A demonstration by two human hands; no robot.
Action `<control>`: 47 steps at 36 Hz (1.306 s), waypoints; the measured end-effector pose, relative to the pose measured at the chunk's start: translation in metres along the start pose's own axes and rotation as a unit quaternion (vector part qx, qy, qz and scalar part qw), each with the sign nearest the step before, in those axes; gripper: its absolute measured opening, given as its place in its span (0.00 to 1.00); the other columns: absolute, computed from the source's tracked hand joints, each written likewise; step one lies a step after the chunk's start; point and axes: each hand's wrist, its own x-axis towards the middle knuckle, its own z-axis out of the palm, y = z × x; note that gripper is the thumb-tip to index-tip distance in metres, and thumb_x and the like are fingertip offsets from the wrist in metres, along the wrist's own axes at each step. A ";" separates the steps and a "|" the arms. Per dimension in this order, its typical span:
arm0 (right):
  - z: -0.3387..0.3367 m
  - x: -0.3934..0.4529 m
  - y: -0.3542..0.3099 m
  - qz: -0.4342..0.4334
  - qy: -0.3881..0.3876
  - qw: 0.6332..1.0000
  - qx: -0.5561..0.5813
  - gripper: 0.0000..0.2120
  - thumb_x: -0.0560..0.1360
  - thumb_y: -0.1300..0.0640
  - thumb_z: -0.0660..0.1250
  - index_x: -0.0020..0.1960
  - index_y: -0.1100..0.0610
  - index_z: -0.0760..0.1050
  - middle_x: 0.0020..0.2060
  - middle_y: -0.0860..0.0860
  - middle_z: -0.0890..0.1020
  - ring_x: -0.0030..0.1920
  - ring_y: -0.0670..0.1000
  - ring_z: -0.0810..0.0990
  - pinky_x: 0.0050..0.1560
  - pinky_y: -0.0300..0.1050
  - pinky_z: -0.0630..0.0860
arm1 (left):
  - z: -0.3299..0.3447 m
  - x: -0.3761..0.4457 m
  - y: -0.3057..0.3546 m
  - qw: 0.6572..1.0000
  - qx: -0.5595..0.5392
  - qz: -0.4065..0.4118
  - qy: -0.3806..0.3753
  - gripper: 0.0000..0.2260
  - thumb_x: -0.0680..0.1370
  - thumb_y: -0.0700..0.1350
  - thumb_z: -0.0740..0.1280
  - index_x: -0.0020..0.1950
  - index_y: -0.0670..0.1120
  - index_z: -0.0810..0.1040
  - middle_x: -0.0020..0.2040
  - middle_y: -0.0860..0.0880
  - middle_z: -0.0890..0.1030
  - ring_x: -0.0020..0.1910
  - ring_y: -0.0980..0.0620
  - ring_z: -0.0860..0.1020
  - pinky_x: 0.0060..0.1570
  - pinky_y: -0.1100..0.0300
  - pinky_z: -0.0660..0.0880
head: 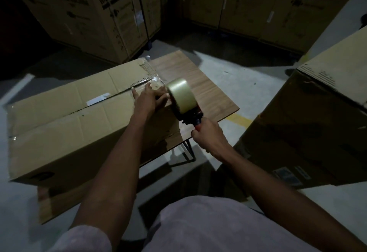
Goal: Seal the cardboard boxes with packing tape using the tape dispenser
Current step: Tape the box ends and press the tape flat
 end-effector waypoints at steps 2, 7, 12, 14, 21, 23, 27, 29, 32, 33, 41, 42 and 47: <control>-0.005 0.003 0.001 0.033 -0.039 0.996 0.076 0.05 0.77 0.53 0.67 0.47 0.49 0.71 0.39 0.51 0.79 0.33 0.51 0.77 0.29 0.46 0.74 | -0.001 0.001 0.000 1.000 0.015 0.007 -0.008 0.17 0.83 0.60 0.62 0.65 0.55 0.83 0.75 0.42 0.72 0.81 0.47 0.57 0.73 0.32 0.34; 0.000 -0.005 -0.004 0.013 0.020 1.000 -0.008 0.05 0.76 0.53 0.67 0.50 0.49 0.72 0.39 0.49 0.78 0.35 0.51 0.78 0.30 0.42 0.69 | -0.003 -0.002 0.002 1.000 -0.003 0.008 -0.005 0.14 0.83 0.57 0.61 0.61 0.54 0.84 0.74 0.40 0.73 0.80 0.45 0.59 0.74 0.33 0.33; 0.002 -0.007 -0.010 0.012 0.032 0.999 -0.027 0.06 0.76 0.55 0.67 0.52 0.51 0.73 0.40 0.49 0.77 0.36 0.51 0.76 0.32 0.43 0.69 | -0.002 -0.004 0.000 1.000 0.019 0.018 0.000 0.13 0.83 0.55 0.62 0.61 0.55 0.84 0.75 0.37 0.70 0.78 0.43 0.64 0.75 0.33 0.34; -0.001 -0.006 -0.012 0.024 0.011 1.000 0.000 0.05 0.75 0.55 0.67 0.51 0.51 0.74 0.39 0.51 0.79 0.34 0.54 0.79 0.29 0.44 0.72 | -0.003 -0.003 0.000 1.000 0.021 0.014 -0.001 0.15 0.83 0.57 0.62 0.65 0.55 0.82 0.76 0.38 0.70 0.78 0.43 0.63 0.74 0.33 0.34; -0.022 -0.004 -0.008 0.065 -0.055 0.991 0.100 0.08 0.72 0.54 0.66 0.49 0.56 0.73 0.34 0.56 0.78 0.24 0.54 0.75 0.23 0.44 0.73 | -0.004 -0.001 0.002 1.000 0.019 0.001 -0.005 0.17 0.83 0.60 0.61 0.68 0.57 0.80 0.75 0.42 0.72 0.80 0.46 0.59 0.74 0.32 0.34; -0.028 -0.007 -0.005 0.060 -0.059 0.992 0.094 0.08 0.72 0.53 0.66 0.50 0.53 0.73 0.34 0.56 0.79 0.24 0.53 0.76 0.23 0.44 0.74 | -0.003 -0.002 0.002 1.000 0.012 0.006 -0.003 0.17 0.83 0.60 0.62 0.66 0.56 0.81 0.74 0.44 0.73 0.80 0.46 0.59 0.74 0.32 0.34; -0.043 -0.005 -0.007 0.047 -0.085 0.992 0.086 0.08 0.73 0.54 0.66 0.51 0.56 0.75 0.33 0.56 0.78 0.24 0.54 0.75 0.24 0.45 0.72 | -0.001 -0.003 0.003 1.000 0.009 0.008 0.004 0.17 0.83 0.60 0.62 0.66 0.56 0.82 0.73 0.48 0.75 0.80 0.47 0.59 0.74 0.33 0.33; -0.048 -0.003 -0.011 0.042 -0.087 0.994 0.054 0.08 0.75 0.56 0.66 0.51 0.58 0.75 0.33 0.57 0.78 0.25 0.55 0.75 0.25 0.45 0.72 | -0.001 -0.003 0.003 1.000 -0.012 0.006 0.008 0.16 0.83 0.58 0.62 0.65 0.55 0.83 0.72 0.48 0.77 0.80 0.48 0.59 0.74 0.35 0.32; -0.047 0.001 -0.021 0.028 -0.083 0.996 0.005 0.06 0.76 0.59 0.65 0.51 0.60 0.74 0.33 0.58 0.78 0.25 0.55 0.75 0.23 0.42 0.71 | 0.001 -0.006 0.004 0.998 -0.042 0.013 0.034 0.14 0.83 0.54 0.64 0.63 0.52 0.84 0.71 0.45 0.77 0.80 0.45 0.61 0.74 0.34 0.32; -0.046 0.003 -0.024 0.025 -0.081 0.996 -0.007 0.06 0.76 0.59 0.65 0.52 0.61 0.75 0.32 0.58 0.78 0.25 0.55 0.75 0.22 0.41 0.70 | 0.001 -0.007 0.005 0.998 -0.038 0.008 0.039 0.14 0.83 0.53 0.64 0.64 0.51 0.83 0.71 0.42 0.76 0.79 0.44 0.63 0.75 0.34 0.33; -0.037 0.009 -0.026 0.010 -0.064 0.992 -0.105 0.10 0.75 0.60 0.67 0.56 0.57 0.75 0.40 0.55 0.80 0.34 0.55 0.81 0.31 0.50 0.81 | -0.002 -0.007 0.003 0.999 -0.034 -0.005 0.027 0.11 0.82 0.50 0.65 0.61 0.49 0.84 0.74 0.36 0.72 0.77 0.43 0.66 0.75 0.35 0.33; -0.032 0.006 -0.019 0.013 -0.056 0.993 -0.104 0.10 0.75 0.60 0.67 0.56 0.57 0.75 0.40 0.54 0.80 0.34 0.54 0.80 0.31 0.50 0.80 | -0.002 -0.005 0.002 1.000 -0.018 -0.003 0.014 0.13 0.83 0.52 0.63 0.62 0.51 0.83 0.75 0.37 0.70 0.78 0.44 0.63 0.75 0.34 0.32; -0.011 -0.008 0.005 0.033 -0.005 0.999 -0.016 0.04 0.73 0.54 0.66 0.44 0.50 0.71 0.38 0.54 0.80 0.35 0.57 0.80 0.31 0.50 0.77 | 0.000 -0.006 0.003 1.000 -0.009 0.008 0.008 0.15 0.83 0.57 0.61 0.66 0.56 0.82 0.74 0.49 0.74 0.81 0.48 0.58 0.73 0.33 0.32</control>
